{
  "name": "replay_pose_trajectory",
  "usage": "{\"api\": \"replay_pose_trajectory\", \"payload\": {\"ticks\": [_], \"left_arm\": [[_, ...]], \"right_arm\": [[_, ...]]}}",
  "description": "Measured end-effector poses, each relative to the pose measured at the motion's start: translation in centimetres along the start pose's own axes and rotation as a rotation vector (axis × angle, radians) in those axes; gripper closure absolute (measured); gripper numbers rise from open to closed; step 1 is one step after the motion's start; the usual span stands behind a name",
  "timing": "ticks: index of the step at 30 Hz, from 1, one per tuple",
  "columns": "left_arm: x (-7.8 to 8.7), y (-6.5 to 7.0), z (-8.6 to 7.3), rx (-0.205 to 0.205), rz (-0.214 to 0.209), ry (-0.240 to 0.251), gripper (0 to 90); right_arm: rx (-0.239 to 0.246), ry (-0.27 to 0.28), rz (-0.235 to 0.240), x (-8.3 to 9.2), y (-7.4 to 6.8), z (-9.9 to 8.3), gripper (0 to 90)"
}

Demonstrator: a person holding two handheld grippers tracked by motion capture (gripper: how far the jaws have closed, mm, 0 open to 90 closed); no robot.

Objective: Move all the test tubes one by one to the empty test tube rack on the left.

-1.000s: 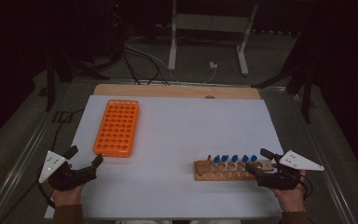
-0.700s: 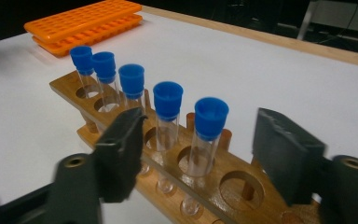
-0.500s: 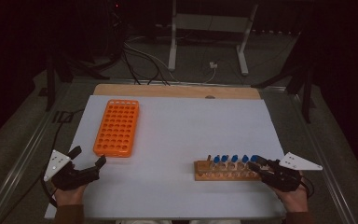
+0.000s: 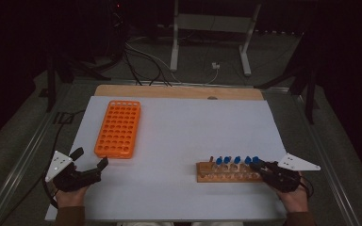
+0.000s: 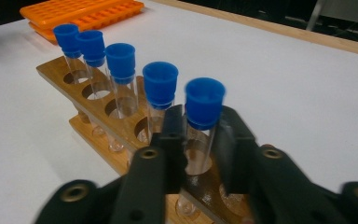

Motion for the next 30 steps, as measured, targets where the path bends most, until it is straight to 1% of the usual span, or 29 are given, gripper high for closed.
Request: {"api": "replay_pose_trajectory", "payload": {"ticks": [3, 7, 9, 11, 12, 13, 14, 16, 17, 18, 20, 21, 23, 24, 26, 27, 29, 30], "left_arm": [[-0.1, 0.0, 0.0, 0.001, -0.017, -0.018, 0.8], [-0.1, 0.0, 0.0, -0.004, -0.016, -0.03, 0.8], [-0.2, 0.1, 0.1, -0.008, -0.025, -0.044, 0.8], [-0.3, 0.2, 0.1, -0.01, -0.027, -0.046, 0.8], [-0.3, 0.3, 0.2, -0.014, -0.03, -0.048, 0.7], [-0.3, 0.4, 0.3, -0.019, -0.032, -0.048, 0.8], [-0.3, 0.5, 0.4, -0.031, -0.032, -0.052, 0.8], [-0.4, 0.8, 0.7, -0.059, -0.032, -0.057, 0.8], [-0.4, 0.8, 0.7, -0.059, -0.032, -0.057, 0.8], [-0.5, 0.9, 0.8, -0.058, -0.038, -0.053, 0.8], [-0.6, 1.0, 1.1, -0.057, -0.051, -0.057, 0.7], [-0.7, 1.1, 1.3, -0.056, -0.066, -0.057, 0.8], [-0.8, 1.2, 1.5, -0.058, -0.071, -0.058, 0.8], [-0.8, 1.4, 1.6, -0.06, -0.074, -0.058, 0.7], [-1.0, 1.9, 2.0, -0.074, -0.094, -0.056, 0.7], [-1.0, 1.9, 2.0, -0.074, -0.094, -0.056, 0.7], [-1.1, 2.2, 2.1, -0.087, -0.111, -0.044, 0.7], [-1.2, 2.4, 2.2, -0.095, -0.12, -0.041, 0.7]], "right_arm": [[0.002, -0.003, -0.001, 0.0, -0.1, 0.1, 76.6], [0.011, -0.007, -0.004, 0.0, -0.1, 0.3, 76.7], [0.003, 0.0, -0.005, 0.3, -0.1, 0.6, 76.7], [-0.005, 0.005, -0.004, 0.4, -0.1, 0.8, 76.7], [-0.022, 0.006, -0.007, 0.6, 0.0, 1.0, 76.7], [-0.022, 0.006, -0.007, 0.6, 0.0, 1.0, 76.7], [-0.029, 0.015, -0.004, 0.9, 0.1, 1.4, 76.7], [-0.023, 0.01, -0.007, 1.1, 0.1, 2.0, 76.8], [-0.023, 0.01, -0.007, 1.1, 0.1, 2.0, 76.8], [-0.01, 0.014, -0.007, 1.4, 0.0, 2.6, 76.8], [-0.006, 0.021, -0.009, 1.7, 0.1, 3.3, 76.8], [-0.007, 0.027, -0.009, 1.8, 0.2, 3.7, 76.8], [-0.008, 0.033, -0.008, 1.9, 0.3, 4.0, 76.8], [-0.003, 0.035, -0.015, 2.1, 0.5, 4.6, 76.8], [-0.002, 0.042, -0.015, 2.3, 0.7, 5.2, 76.8], [-0.007, 0.049, -0.01, 2.4, 0.7, 5.6, 76.8], [-0.003, 0.054, -0.01, 2.5, 0.8, 5.9, 76.8], [0.008, 0.06, -0.018, 2.5, 0.9, 6.5, 76.8]]}}
Point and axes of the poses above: each handheld gripper's, and its own axes: x roughly backward along the jaws, z roughly out of its top, y roughly to its right, the point moved 3 cm from there along -x, roughly forward along the jaws, and after that the axes turned 5 degrees about x, right-handed, at the moved point
